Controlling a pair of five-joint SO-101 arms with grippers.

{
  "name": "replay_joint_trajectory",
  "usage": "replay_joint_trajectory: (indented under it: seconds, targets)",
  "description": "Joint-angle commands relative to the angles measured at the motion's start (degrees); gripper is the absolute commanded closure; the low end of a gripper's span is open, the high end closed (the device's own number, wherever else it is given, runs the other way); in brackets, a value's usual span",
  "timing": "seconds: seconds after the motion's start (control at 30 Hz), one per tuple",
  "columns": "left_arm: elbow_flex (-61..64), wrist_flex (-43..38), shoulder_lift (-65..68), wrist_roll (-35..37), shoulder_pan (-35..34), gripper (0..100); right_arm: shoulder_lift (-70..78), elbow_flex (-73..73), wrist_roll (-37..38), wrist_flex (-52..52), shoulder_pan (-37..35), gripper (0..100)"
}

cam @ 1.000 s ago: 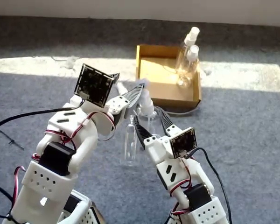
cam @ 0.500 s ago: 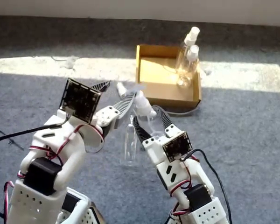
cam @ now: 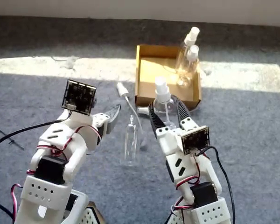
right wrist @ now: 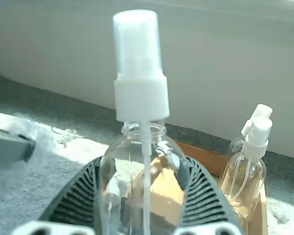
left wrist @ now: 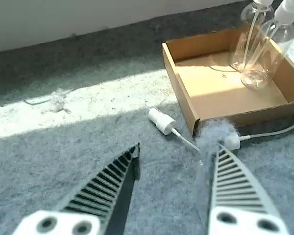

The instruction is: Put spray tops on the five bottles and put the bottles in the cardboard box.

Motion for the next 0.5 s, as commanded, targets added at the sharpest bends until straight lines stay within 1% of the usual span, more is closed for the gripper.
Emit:
replay_joint_trajectory:
  seconds: [0.0, 0.13, 0.23, 0.3, 0.47]
  targets:
    - [3.9, -3.3, -0.7, 0.4, 3.5, 73, 13.4, -13.1, -1.5, -1.6, 0.8, 99.5]
    - [7.4, -5.4, -0.7, 0.4, 6.5, 71, 30.6, -26.9, -10.5, -1.4, 0.8, 99.5]
    - [8.2, -5.1, -0.7, 0.4, 9.9, 68, 37.0, -33.7, -16.2, -1.5, 0.0, 99.5]
    - [8.2, -5.1, -0.7, 0.6, 11.7, 65, 37.6, -33.4, -17.9, -1.4, -1.4, 99.5]
    - [8.1, -5.1, -0.7, 0.5, 13.2, 63, 34.2, -27.7, -17.5, -1.3, -5.4, 99.5]
